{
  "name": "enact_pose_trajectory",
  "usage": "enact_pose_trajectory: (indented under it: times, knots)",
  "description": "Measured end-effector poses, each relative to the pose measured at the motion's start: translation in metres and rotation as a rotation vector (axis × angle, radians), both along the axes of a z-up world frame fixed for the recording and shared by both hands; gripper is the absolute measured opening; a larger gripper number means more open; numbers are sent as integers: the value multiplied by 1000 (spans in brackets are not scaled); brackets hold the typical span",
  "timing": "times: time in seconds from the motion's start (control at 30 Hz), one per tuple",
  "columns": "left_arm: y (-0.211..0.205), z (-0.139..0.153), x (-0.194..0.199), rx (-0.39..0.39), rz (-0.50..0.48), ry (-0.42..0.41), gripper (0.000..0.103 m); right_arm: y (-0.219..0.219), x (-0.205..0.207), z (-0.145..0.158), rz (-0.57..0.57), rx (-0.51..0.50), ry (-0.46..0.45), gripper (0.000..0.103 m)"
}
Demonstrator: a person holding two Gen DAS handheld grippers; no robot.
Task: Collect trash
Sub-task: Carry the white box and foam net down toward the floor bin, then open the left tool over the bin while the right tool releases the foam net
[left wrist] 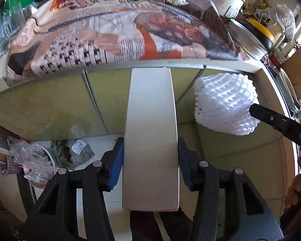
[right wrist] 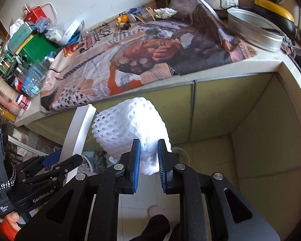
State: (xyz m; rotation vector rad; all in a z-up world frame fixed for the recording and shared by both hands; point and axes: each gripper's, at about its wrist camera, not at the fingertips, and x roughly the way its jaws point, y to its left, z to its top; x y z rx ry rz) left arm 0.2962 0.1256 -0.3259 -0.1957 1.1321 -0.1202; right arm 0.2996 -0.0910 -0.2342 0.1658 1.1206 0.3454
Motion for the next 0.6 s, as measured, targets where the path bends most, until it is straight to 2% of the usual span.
enact_pose_trajectory:
  times: [0.2,0.37,0.53,0.6]
  knots:
    - [-15,-105,15,-16,75,121,50,-17,15,-86,15,-27,98,16]
    - [-23,-197,22,-60,126,196,50,-27,26,-172,31,-54,159,16]
    - [-34,-278,35,-75,118,235,50,-28,34,-261,43,-64,205,16]
    - [-41,-317,43,-91,94,282,50,-27,37,-293,48,-78,209,16]
